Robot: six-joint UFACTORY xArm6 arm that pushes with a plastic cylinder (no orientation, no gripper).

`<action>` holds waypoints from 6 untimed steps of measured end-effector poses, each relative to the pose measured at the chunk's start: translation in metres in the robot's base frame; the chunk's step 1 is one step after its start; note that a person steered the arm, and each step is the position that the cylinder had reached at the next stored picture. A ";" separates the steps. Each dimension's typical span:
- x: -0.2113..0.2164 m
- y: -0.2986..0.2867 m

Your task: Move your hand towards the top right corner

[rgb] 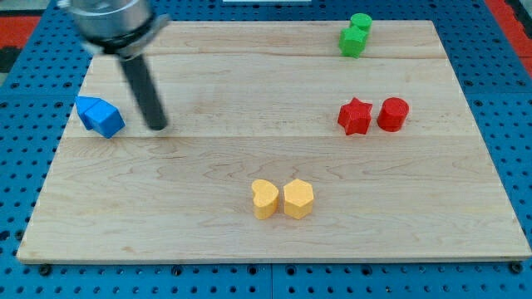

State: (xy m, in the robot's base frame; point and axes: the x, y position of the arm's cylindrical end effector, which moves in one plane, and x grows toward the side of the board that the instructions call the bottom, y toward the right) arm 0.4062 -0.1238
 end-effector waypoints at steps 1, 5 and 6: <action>-0.032 0.108; -0.165 0.336; -0.201 0.362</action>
